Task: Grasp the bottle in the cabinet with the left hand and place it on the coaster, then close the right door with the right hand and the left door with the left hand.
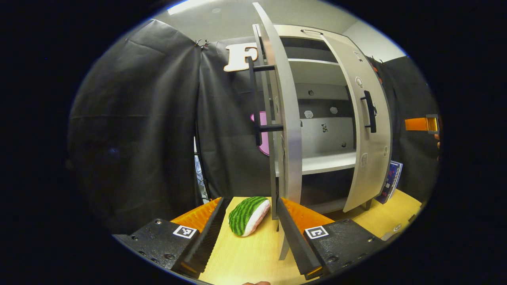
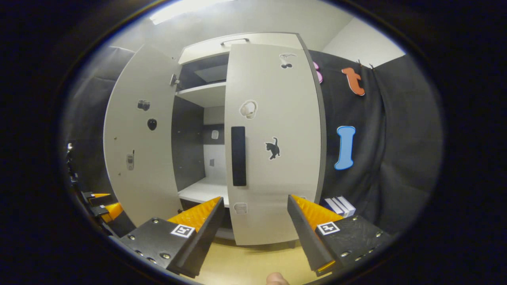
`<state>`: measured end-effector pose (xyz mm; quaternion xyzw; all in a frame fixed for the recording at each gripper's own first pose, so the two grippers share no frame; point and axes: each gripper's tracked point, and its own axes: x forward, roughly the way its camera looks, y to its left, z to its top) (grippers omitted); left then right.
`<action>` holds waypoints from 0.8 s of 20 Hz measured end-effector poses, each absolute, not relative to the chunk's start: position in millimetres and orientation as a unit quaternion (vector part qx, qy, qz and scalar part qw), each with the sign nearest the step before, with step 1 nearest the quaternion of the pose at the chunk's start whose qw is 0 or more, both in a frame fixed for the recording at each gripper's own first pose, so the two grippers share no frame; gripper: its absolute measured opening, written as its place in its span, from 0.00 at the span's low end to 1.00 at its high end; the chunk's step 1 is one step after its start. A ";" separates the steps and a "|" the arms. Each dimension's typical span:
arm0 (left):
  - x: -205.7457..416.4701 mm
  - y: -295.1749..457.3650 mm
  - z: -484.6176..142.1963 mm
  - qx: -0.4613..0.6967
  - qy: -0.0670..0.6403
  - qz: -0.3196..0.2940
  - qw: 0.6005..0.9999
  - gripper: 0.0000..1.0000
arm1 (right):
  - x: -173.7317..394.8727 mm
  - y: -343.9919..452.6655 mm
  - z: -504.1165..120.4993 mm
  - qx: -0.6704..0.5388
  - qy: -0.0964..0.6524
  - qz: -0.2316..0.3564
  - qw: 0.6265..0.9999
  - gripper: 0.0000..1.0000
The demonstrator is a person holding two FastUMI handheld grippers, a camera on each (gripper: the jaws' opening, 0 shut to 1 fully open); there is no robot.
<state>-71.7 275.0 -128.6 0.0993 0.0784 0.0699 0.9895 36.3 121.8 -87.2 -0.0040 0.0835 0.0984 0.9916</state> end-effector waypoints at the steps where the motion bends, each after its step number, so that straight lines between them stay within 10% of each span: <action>1: -71.4 276.4 -129.6 0.090 0.079 0.068 0.990 0.84 | 36.8 121.4 -87.1 -0.003 0.083 0.097 0.992 0.96; 16: -68.6 257.8 -133.1 0.052 0.076 0.038 0.995 0.84 | 35.2 123.6 -89.8 -0.004 0.094 0.102 0.990 0.96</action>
